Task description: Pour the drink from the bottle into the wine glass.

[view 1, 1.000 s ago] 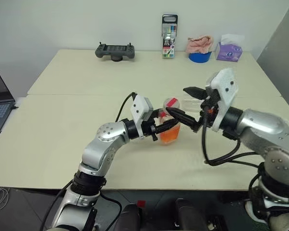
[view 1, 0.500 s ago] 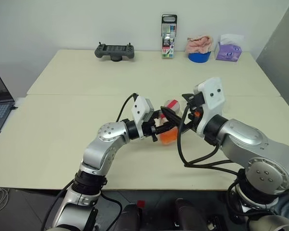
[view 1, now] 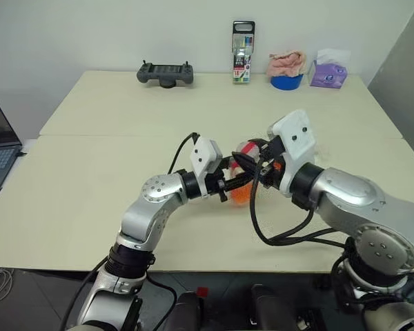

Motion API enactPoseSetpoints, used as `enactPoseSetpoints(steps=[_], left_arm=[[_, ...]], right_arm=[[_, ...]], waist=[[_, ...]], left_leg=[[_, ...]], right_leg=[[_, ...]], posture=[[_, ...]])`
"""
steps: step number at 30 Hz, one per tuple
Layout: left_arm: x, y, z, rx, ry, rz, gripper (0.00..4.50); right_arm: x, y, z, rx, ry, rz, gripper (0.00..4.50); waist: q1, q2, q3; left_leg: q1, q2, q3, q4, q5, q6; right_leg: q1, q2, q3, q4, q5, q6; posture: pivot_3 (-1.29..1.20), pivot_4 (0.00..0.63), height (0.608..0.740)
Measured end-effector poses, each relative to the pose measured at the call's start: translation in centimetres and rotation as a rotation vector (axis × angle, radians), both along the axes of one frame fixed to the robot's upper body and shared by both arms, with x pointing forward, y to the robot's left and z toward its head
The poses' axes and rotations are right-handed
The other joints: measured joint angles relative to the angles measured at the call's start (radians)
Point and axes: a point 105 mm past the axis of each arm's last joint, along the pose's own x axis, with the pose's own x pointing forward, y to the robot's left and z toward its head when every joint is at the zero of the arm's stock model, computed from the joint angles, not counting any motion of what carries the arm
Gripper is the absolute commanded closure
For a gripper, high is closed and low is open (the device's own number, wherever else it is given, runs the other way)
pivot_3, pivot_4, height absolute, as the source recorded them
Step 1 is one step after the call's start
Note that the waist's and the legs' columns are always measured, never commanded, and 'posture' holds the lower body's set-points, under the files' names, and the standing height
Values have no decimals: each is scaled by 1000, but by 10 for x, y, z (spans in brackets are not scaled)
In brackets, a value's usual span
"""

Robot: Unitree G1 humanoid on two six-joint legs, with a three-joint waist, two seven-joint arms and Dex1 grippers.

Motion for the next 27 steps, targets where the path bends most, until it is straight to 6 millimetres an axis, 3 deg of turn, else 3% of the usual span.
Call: enactPoseSetpoints(steps=[4,10,17,24,27], left_arm=[[-1,-2,-1,6,2,-9,2703],[-5,-4,7,-4,-28,-27,2707],[2,5,8,-14,-27,40,2708],[-1,1,5,-14,-16,32,2712],[-2,1,5,-13,-17,26,2712]], right_arm=[[13,-11,1,-8,54,311,2647],[25,-15,14,-156,36,727,2647],[46,0,17,-221,19,868,2647],[49,-1,14,-230,25,875,175],[49,-2,16,-225,27,872,0]], waist=[[0,0,0],[-10,0,0],[-9,0,0],[3,0,0],[3,0,0]], left_leg=[[1,0,1,0,0,0],[1,3,1,0,0,1],[1,2,-1,0,0,0],[-1,1,0,0,0,0],[-1,1,0,0,0,0]], right_leg=[[1,0,0,-1,-2,3],[0,3,0,0,1,-1],[-1,1,0,1,1,-1],[-1,-4,0,-1,1,-1],[-1,-4,0,-1,1,-1]], posture=[[0,150,740],[0,150,740],[0,150,740],[0,150,740],[0,150,740]])
